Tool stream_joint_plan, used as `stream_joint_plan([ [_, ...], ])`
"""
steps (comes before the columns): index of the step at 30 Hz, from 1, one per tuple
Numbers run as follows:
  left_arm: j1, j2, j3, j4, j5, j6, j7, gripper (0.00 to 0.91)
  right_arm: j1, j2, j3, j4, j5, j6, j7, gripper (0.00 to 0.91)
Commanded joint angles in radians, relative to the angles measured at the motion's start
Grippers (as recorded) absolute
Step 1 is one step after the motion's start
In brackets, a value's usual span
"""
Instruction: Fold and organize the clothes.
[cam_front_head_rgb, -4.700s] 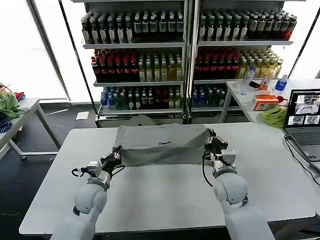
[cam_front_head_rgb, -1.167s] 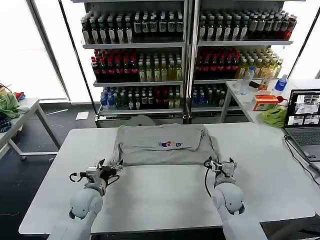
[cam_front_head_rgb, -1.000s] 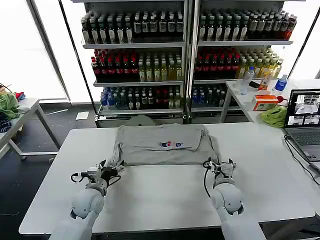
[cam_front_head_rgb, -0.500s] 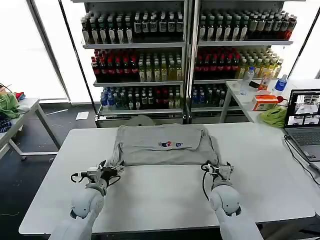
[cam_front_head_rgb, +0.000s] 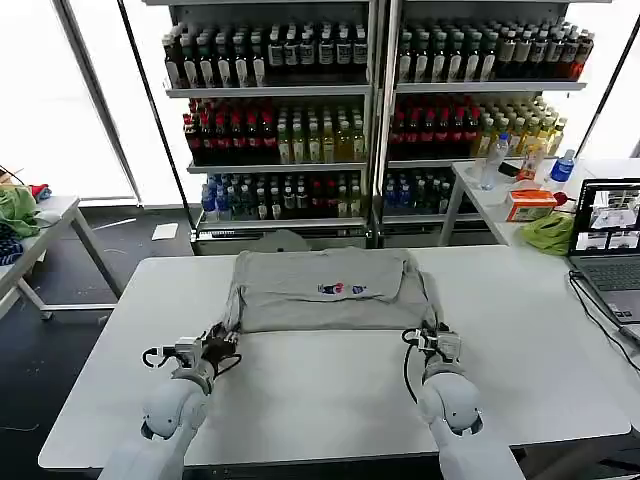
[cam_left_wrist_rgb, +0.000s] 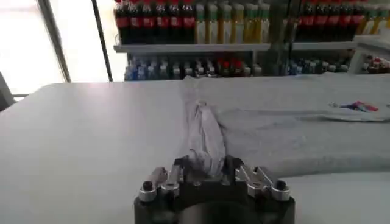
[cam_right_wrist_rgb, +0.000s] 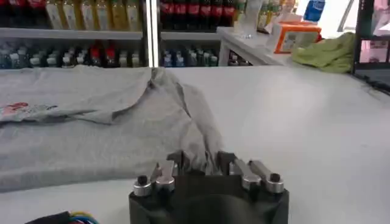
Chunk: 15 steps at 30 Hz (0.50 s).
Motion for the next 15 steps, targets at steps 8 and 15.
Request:
stream_joint_plan([
  [8, 0.036, 0.002, -0.005, -0.052, 0.002, 0.001, -0.002, 0.0, -0.034, -0.006, 0.002, 0.048, 0.001, -0.002, -0.015, 0.0],
  [15, 0.076, 0.026, -0.027, -0.125, 0.004, 0.0, 0.003, 0.0, -0.074, -0.026, 0.01, 0.108, 0.003, -0.002, -0.01, 0.0],
])
